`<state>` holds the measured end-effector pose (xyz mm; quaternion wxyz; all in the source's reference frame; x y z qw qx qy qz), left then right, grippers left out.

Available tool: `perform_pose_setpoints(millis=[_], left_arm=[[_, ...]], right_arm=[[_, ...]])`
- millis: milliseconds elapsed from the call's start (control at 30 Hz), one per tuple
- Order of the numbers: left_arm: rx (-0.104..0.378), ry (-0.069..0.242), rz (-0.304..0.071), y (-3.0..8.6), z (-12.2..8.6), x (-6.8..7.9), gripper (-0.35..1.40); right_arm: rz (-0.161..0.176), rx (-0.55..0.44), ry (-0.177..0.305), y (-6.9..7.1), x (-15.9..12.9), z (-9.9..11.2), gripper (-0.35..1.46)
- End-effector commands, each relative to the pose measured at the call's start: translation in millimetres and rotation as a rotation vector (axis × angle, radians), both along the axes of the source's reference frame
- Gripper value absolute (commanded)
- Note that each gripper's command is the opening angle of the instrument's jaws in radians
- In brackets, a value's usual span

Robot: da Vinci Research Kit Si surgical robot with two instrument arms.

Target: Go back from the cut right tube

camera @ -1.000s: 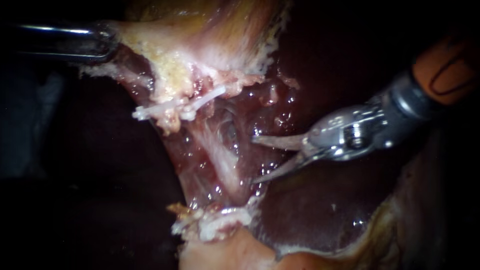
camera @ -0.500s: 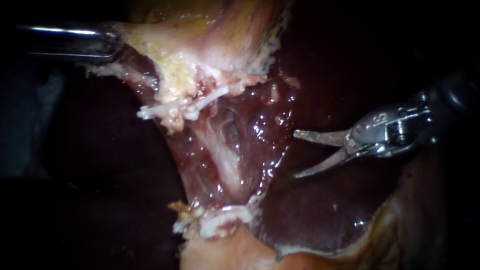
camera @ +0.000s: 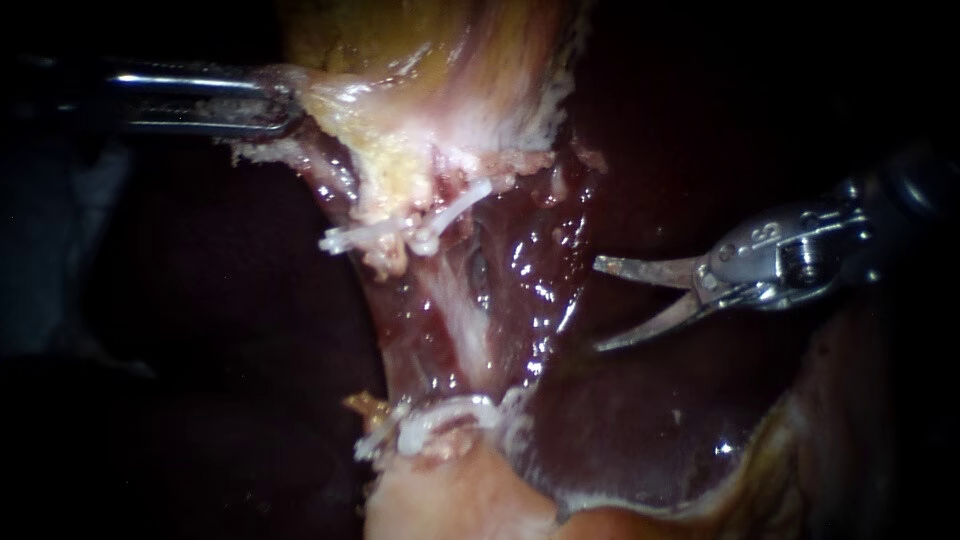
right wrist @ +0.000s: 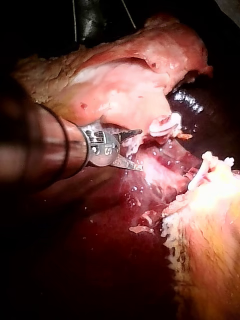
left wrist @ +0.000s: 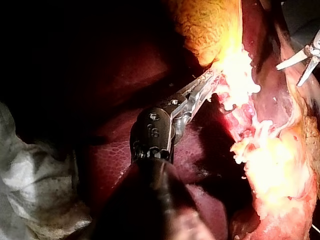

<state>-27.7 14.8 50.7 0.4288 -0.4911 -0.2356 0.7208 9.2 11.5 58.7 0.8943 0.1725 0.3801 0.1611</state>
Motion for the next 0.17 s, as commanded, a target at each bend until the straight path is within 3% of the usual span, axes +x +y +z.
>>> perform_pose_setpoints(millis=[33, 167], left_arm=[[0.001, 0.001, 0.000, 0.0, 0.0, 0.0, -0.35], [0.002, -0.001, 0.003, -0.1, -0.2, 0.2, -0.35]], right_arm=[[0.000, 0.000, 0.000, 0.0, 0.0, 0.0, 1.43], [-0.004, 0.006, 0.004, 0.0, 0.2, 0.0, 1.43]])
